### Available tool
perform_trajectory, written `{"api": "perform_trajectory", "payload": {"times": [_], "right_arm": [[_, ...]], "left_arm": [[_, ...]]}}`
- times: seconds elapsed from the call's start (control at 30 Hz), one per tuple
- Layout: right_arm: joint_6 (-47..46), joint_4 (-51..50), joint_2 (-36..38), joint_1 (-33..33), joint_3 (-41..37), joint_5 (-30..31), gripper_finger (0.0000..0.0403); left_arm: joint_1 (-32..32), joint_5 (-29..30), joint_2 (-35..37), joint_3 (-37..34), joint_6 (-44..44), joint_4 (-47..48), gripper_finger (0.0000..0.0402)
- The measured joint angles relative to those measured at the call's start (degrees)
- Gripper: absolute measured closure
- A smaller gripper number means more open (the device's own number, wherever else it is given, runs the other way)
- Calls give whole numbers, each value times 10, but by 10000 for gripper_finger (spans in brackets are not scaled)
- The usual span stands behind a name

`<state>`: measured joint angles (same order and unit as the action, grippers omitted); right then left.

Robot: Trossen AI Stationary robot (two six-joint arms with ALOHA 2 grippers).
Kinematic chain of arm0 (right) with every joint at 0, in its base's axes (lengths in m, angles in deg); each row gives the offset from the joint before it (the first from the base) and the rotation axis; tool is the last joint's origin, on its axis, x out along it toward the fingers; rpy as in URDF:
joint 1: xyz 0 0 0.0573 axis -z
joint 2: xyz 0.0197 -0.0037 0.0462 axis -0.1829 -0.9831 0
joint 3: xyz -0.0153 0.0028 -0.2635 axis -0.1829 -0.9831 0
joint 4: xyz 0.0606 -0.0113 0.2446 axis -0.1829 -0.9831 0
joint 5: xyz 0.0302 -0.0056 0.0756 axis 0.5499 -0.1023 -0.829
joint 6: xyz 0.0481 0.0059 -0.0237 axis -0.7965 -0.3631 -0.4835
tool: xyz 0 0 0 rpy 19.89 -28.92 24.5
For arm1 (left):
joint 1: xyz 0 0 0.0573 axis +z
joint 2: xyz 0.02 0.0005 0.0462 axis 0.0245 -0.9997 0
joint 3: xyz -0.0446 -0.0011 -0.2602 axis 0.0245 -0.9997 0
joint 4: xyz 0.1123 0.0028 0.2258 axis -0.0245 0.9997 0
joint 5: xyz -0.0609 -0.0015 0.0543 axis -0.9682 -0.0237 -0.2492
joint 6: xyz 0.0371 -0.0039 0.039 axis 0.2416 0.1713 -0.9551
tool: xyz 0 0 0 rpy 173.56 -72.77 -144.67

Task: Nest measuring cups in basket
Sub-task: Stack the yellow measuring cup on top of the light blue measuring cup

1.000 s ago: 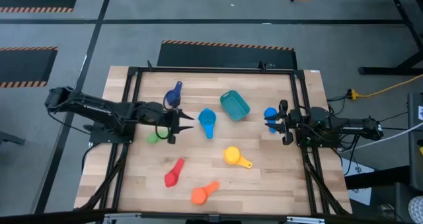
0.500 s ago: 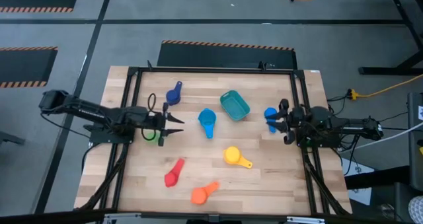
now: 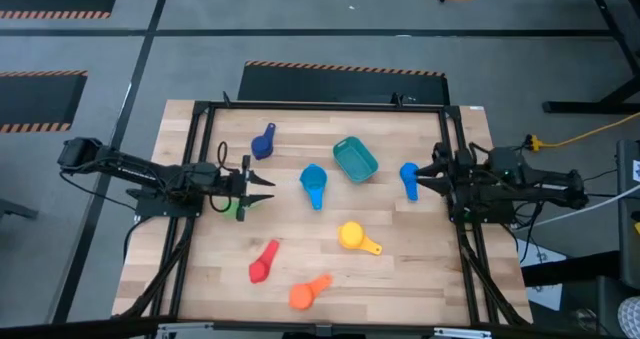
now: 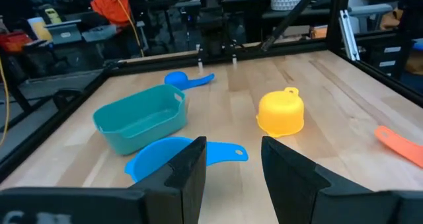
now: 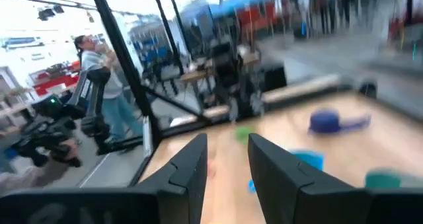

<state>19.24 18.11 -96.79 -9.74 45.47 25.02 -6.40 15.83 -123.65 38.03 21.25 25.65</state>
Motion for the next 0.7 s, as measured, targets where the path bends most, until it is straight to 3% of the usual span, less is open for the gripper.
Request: {"api": "perform_trajectory", "payload": {"times": [0.2,0.43,0.7], "right_arm": [[-128,-61,-107,-17,60,-34,288],[-313,-63,-207,-48,68,-101,288],[-485,-61,-286,-86,68,-113,288]], "left_arm": [[0,0,0,0,2,-2,263],[0,0,0,0,3,-2,263],[0,0,0,0,4,-2,263]]}}
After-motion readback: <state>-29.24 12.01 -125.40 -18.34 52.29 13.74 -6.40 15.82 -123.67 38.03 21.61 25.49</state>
